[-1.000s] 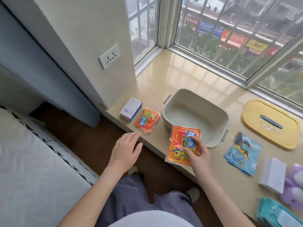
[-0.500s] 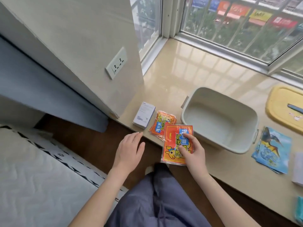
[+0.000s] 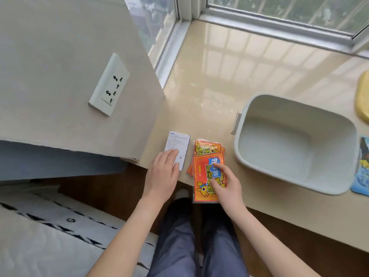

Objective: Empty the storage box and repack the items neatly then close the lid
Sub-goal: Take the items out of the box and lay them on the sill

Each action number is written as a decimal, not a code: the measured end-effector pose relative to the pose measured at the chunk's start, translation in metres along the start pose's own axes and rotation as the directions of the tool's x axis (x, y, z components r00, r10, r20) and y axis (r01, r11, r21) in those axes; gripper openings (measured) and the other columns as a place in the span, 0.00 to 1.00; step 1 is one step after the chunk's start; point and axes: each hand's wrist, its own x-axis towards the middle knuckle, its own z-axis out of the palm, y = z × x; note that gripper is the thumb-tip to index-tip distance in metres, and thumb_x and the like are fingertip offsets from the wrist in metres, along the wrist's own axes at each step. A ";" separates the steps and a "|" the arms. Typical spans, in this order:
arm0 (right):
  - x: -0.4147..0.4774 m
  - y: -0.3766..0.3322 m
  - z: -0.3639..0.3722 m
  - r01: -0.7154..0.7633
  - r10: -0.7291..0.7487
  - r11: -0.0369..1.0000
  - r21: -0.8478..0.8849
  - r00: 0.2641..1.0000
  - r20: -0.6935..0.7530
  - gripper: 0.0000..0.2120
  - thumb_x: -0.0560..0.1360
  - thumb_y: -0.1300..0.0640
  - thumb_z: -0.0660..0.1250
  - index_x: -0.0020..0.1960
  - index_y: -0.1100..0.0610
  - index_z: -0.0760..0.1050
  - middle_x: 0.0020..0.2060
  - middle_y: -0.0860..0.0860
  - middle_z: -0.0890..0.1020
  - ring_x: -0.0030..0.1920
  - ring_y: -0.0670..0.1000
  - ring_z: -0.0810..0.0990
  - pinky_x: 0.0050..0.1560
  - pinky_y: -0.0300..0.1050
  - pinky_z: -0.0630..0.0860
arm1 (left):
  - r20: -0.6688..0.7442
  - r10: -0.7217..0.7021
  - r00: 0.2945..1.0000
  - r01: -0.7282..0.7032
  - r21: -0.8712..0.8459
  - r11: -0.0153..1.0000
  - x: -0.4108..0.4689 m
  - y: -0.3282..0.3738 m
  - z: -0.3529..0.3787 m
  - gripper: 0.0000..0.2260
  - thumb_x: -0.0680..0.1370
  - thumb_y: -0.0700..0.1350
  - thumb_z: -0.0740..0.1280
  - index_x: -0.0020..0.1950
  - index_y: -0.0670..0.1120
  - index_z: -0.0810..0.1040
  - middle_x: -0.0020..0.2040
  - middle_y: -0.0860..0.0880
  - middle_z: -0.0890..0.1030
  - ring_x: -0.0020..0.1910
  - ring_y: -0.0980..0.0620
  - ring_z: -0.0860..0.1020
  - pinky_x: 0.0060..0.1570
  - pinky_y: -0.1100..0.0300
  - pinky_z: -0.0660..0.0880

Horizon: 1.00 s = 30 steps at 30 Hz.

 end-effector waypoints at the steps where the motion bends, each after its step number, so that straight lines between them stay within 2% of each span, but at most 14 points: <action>1: 0.010 0.006 0.004 -0.005 0.006 1.000 0.019 1.000 -0.028 0.19 0.76 0.69 0.67 0.62 0.51 0.76 0.56 0.45 0.82 0.50 0.40 0.83 0.42 0.34 0.79 | 0.009 0.021 1.000 -0.021 0.010 1.000 0.012 -0.007 0.008 0.19 0.82 0.47 0.57 0.71 0.44 0.72 0.69 0.46 0.75 0.67 0.47 0.71 0.65 0.49 0.72; 4: 0.041 0.022 0.016 -0.014 0.022 0.998 0.063 0.992 -0.122 0.19 0.76 0.68 0.68 0.63 0.50 0.76 0.55 0.46 0.82 0.49 0.40 0.83 0.40 0.33 0.78 | 0.010 0.112 0.994 -0.112 0.052 0.992 0.043 -0.027 0.033 0.22 0.81 0.50 0.54 0.70 0.43 0.73 0.69 0.44 0.75 0.67 0.44 0.72 0.63 0.48 0.72; 11: 0.089 0.060 0.038 0.027 -0.013 0.998 0.057 0.974 -0.228 0.21 0.77 0.66 0.68 0.63 0.46 0.76 0.56 0.44 0.82 0.51 0.42 0.83 0.44 0.39 0.82 | -0.029 0.215 0.976 -0.211 0.109 0.971 0.074 -0.064 0.085 0.23 0.81 0.52 0.54 0.74 0.46 0.67 0.75 0.45 0.67 0.74 0.46 0.62 0.73 0.48 0.59; 14: 0.095 0.071 0.043 0.048 -0.065 0.996 -0.075 0.968 -0.241 0.21 0.77 0.65 0.67 0.65 0.45 0.74 0.58 0.43 0.80 0.53 0.39 0.80 0.48 0.34 0.79 | -0.049 0.230 0.972 -0.226 0.076 0.971 0.072 -0.073 0.096 0.23 0.80 0.50 0.55 0.73 0.44 0.69 0.74 0.44 0.68 0.74 0.46 0.62 0.72 0.46 0.62; 16: 0.096 0.077 0.043 0.072 -0.137 0.964 -0.258 0.961 -0.242 0.21 0.77 0.62 0.68 0.67 0.47 0.73 0.59 0.43 0.77 0.55 0.38 0.77 0.52 0.27 0.73 | -0.056 0.236 0.970 -0.232 0.069 0.970 0.070 -0.077 0.100 0.23 0.80 0.50 0.55 0.73 0.43 0.69 0.74 0.43 0.68 0.74 0.45 0.62 0.71 0.44 0.64; 17: 0.096 0.080 0.043 0.082 -0.180 0.929 -0.360 0.952 -0.248 0.21 0.77 0.61 0.69 0.68 0.48 0.72 0.60 0.45 0.76 0.57 0.40 0.75 0.54 0.28 0.71 | -0.055 0.238 0.970 -0.235 0.066 0.970 0.069 -0.077 0.101 0.23 0.81 0.50 0.55 0.74 0.43 0.69 0.74 0.43 0.68 0.75 0.45 0.62 0.71 0.44 0.64; 20: 0.096 0.088 0.040 0.043 -0.255 0.798 -0.602 0.928 -0.272 0.25 0.73 0.56 0.72 0.69 0.51 0.72 0.62 0.52 0.71 0.61 0.52 0.69 0.58 0.40 0.67 | -0.052 0.247 0.968 -0.244 0.060 0.968 0.071 -0.079 0.101 0.23 0.81 0.51 0.55 0.74 0.43 0.67 0.75 0.43 0.67 0.75 0.45 0.61 0.71 0.43 0.64; 25: 0.099 0.095 0.029 -0.005 -0.196 0.735 -0.678 0.956 -0.220 0.29 0.74 0.48 0.72 0.73 0.45 0.68 0.66 0.52 0.66 0.64 0.54 0.64 0.60 0.41 0.61 | -0.051 0.255 0.966 -0.251 0.071 0.965 0.070 -0.082 0.104 0.23 0.81 0.51 0.55 0.75 0.44 0.66 0.76 0.44 0.66 0.76 0.45 0.60 0.72 0.48 0.60; 27: 0.097 0.094 0.028 0.011 -0.210 0.719 -0.694 0.957 -0.202 0.29 0.75 0.47 0.71 0.73 0.46 0.67 0.66 0.52 0.67 0.65 0.54 0.64 0.61 0.42 0.64 | -0.047 0.262 0.964 -0.257 0.084 0.963 0.070 -0.081 0.101 0.23 0.81 0.50 0.56 0.75 0.44 0.67 0.75 0.44 0.67 0.75 0.45 0.61 0.72 0.48 0.60; 30: 0.087 0.080 0.028 0.050 -0.258 0.697 -0.716 0.948 -0.185 0.26 0.77 0.50 0.68 0.74 0.51 0.68 0.68 0.54 0.69 0.67 0.56 0.66 0.65 0.51 0.69 | -0.029 0.257 0.966 -0.254 0.069 0.965 0.069 -0.074 0.086 0.23 0.80 0.50 0.55 0.74 0.43 0.68 0.74 0.43 0.69 0.74 0.45 0.63 0.71 0.45 0.63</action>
